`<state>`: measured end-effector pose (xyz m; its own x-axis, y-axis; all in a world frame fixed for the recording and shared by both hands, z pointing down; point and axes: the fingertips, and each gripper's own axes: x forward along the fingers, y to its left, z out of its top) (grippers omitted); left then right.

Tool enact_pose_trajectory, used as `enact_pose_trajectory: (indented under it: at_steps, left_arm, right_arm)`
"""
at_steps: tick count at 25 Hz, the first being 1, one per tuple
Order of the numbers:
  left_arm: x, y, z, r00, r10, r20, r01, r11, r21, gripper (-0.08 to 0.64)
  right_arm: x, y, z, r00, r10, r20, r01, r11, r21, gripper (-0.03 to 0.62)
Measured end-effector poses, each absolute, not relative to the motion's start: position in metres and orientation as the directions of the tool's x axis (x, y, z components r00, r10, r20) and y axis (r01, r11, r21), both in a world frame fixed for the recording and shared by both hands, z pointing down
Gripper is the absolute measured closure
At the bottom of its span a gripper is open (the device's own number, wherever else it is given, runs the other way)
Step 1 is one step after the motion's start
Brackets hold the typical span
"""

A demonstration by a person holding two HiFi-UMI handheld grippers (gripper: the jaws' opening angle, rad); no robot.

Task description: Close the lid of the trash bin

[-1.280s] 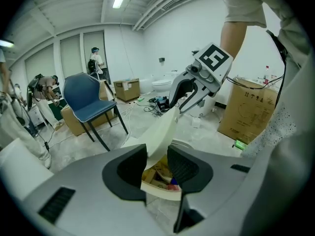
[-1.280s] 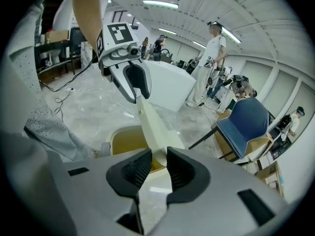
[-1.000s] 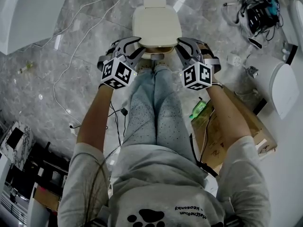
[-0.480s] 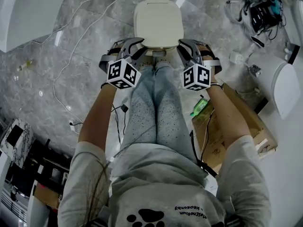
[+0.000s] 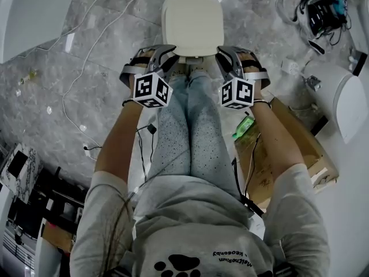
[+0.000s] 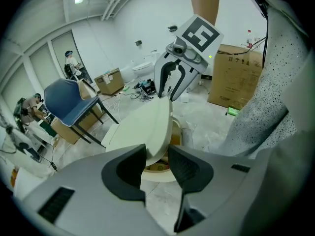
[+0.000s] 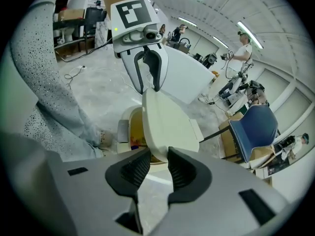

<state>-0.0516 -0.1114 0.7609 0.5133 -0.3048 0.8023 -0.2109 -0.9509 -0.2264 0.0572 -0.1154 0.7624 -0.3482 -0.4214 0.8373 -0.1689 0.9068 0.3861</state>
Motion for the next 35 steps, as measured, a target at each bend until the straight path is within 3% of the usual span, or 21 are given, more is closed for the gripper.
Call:
enact_pose_trajectory:
  at_steps: [24, 35]
  left_arm:
    - [-0.049, -0.093, 0.831, 0.415, -0.213, 0.885, -0.145, -0.975, -0.167, 0.419]
    - [-0.049, -0.093, 0.847, 0.376, -0.123, 0.918, -0.13, -0.988, -0.079, 0.426]
  right_arm:
    - [0.058, -0.095, 0.833, -0.244, -0.349, 0.905, -0.01, 0.934, 0.357, 0.469]
    - [0.055, -0.094, 0.851, -0.175, -0.207, 0.962, 0.087, 0.971, 0.225, 0.469]
